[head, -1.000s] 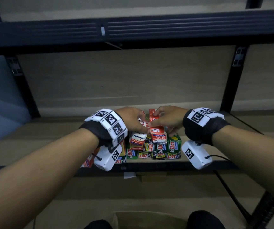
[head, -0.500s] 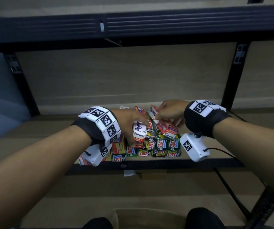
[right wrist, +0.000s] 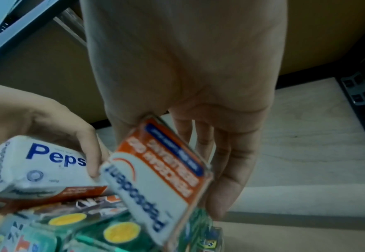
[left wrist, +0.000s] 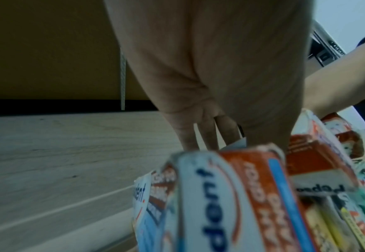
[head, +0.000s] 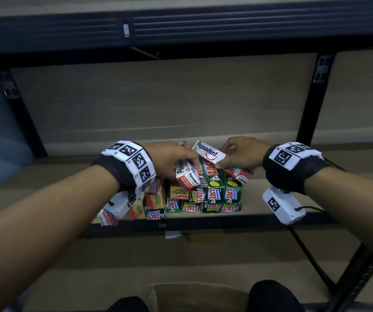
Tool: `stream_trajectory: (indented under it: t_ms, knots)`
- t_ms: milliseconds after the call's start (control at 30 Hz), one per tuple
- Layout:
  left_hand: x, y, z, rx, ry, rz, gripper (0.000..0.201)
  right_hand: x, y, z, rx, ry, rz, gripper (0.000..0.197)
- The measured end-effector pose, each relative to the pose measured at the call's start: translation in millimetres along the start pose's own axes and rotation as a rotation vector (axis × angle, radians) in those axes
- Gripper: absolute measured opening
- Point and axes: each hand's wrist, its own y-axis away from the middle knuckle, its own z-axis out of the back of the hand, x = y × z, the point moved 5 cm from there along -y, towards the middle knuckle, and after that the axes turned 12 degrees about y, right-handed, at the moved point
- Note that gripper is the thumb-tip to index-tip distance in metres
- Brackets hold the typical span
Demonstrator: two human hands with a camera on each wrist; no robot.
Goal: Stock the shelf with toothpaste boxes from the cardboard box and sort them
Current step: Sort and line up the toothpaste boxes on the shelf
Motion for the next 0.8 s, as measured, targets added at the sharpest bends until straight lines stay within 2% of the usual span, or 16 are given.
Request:
stream_trajectory:
  t_ms: [167,333,500,633,733,800]
  knots:
    - [5,-17,7,-0.005,-0.062,0.014,0.053,-1,-6,4,-0.016,0.099,0.033,0.043]
    - [12,-33,15,-0.026,-0.045,0.0,0.052,-10,-12,-3,-0.02,0.207,0.061,0.044]
    - [8,-46,16,0.019,-0.117,-0.046,0.042,-33,-18,-4,-0.024,0.018,0.029,0.037]
    - [-3,-57,16,0.024,-0.195,-0.083,0.02,-50,-19,2,-0.06,-0.006,0.033,0.032]
    - [-19,-65,15,0.027,-0.194,-0.123,0.019,-64,-15,7,-0.075,-0.029,0.032,0.032]
    - [-29,-73,14,0.048,-0.175,-0.127,0.03,-75,-13,9,-0.089,-0.054,0.043,0.033]
